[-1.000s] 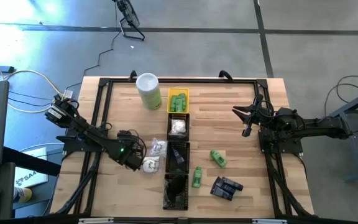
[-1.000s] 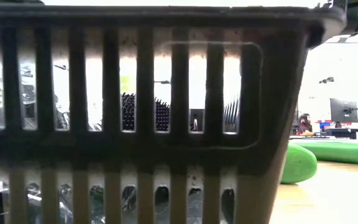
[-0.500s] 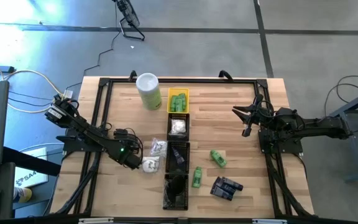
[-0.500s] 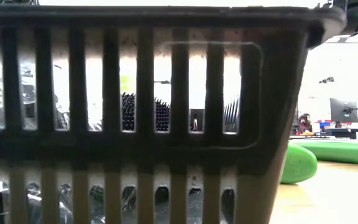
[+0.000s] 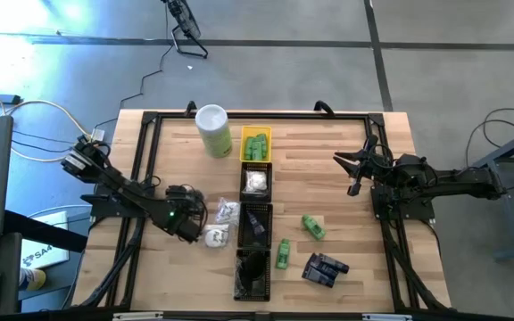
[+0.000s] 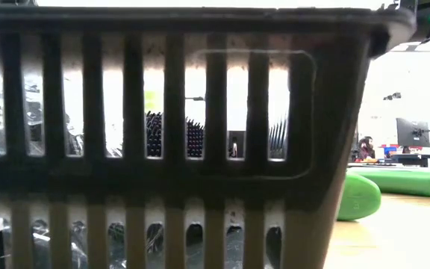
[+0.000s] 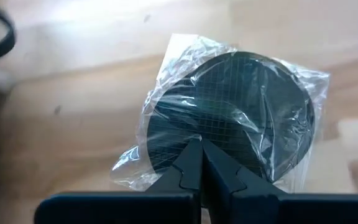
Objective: Pick & Place Travel size toiletries
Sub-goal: Put the black hairbrush into the bottom black basket
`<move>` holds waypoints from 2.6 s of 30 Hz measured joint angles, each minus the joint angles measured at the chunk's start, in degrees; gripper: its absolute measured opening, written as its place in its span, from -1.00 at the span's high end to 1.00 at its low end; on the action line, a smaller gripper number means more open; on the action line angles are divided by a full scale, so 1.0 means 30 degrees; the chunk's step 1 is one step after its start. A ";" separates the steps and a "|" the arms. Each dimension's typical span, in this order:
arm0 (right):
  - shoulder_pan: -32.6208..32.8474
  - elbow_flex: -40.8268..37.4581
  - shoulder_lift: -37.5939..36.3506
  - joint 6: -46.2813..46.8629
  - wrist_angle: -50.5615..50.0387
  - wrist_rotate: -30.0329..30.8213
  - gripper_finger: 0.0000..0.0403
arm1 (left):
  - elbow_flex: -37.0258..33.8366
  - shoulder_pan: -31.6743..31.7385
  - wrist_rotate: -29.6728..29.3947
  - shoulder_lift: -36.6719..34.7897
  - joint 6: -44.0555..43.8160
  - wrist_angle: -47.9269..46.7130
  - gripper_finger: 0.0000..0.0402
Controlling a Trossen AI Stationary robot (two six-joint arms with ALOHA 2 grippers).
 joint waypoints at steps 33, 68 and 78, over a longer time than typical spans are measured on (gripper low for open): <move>-0.0007 0.0000 0.0000 0.0000 -0.0124 -0.0007 0.77 | -0.2261 0.6516 -0.2867 0.0010 1.7516 1.0863 1.00; 0.0000 0.0007 0.0520 0.4150 -0.1821 -0.0114 0.77 | -0.1755 0.9500 -0.0885 -0.5490 2.7630 1.2321 1.00; -0.0004 0.0007 0.1296 0.4765 -0.1556 0.0007 0.77 | -0.1737 0.9496 0.0667 -0.5805 2.8013 1.2286 1.00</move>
